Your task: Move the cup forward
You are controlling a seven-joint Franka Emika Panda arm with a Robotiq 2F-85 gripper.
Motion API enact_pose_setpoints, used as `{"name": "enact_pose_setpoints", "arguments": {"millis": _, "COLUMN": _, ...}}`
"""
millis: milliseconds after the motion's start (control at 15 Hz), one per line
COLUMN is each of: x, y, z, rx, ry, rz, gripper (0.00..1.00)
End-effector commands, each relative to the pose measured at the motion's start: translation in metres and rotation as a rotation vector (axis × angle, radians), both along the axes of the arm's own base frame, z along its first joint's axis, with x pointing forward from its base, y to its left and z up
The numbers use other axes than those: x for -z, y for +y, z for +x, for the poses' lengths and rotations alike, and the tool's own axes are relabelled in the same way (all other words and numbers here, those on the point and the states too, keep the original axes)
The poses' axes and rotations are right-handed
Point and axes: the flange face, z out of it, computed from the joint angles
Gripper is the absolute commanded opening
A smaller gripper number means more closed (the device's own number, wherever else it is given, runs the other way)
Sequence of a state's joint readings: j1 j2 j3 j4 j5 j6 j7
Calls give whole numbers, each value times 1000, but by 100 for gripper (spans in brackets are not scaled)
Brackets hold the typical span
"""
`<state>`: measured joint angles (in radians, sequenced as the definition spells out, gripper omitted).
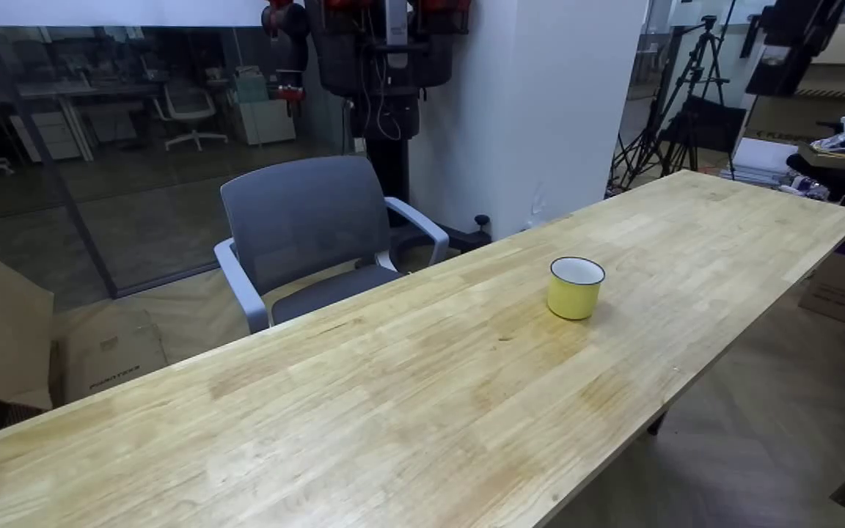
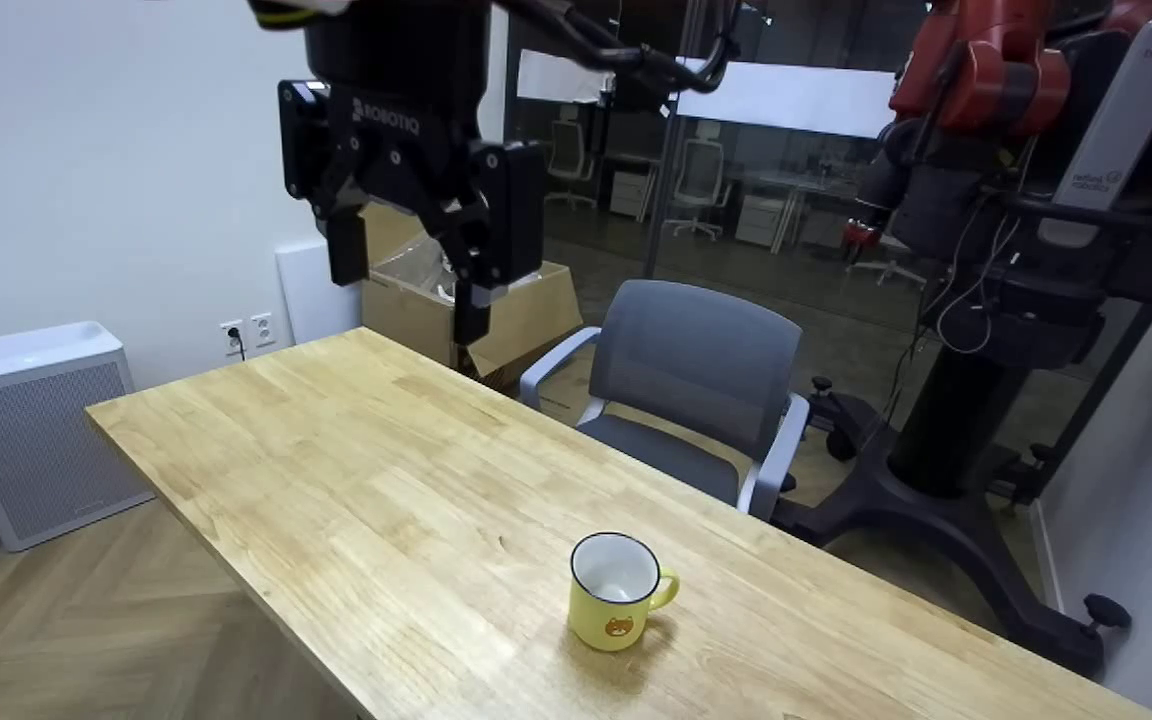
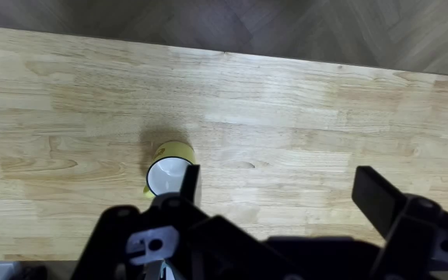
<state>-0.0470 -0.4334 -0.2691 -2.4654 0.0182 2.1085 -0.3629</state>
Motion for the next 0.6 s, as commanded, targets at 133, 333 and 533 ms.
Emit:
{"name": "enact_pose_setpoints", "arguments": {"millis": 133, "x": 0, "y": 0, "z": 0, "rx": 0, "ry": 1, "rz": 0, "gripper": 100}}
{"name": "enact_pose_setpoints", "arguments": {"millis": 333, "x": 2, "y": 3, "z": 8, "rx": 8, "ry": -22, "rz": -15, "gripper": 100}}
{"name": "enact_pose_setpoints", "arguments": {"millis": 533, "x": 21, "y": 2, "z": 42, "rx": 24, "ry": -34, "rz": -57, "gripper": 100}}
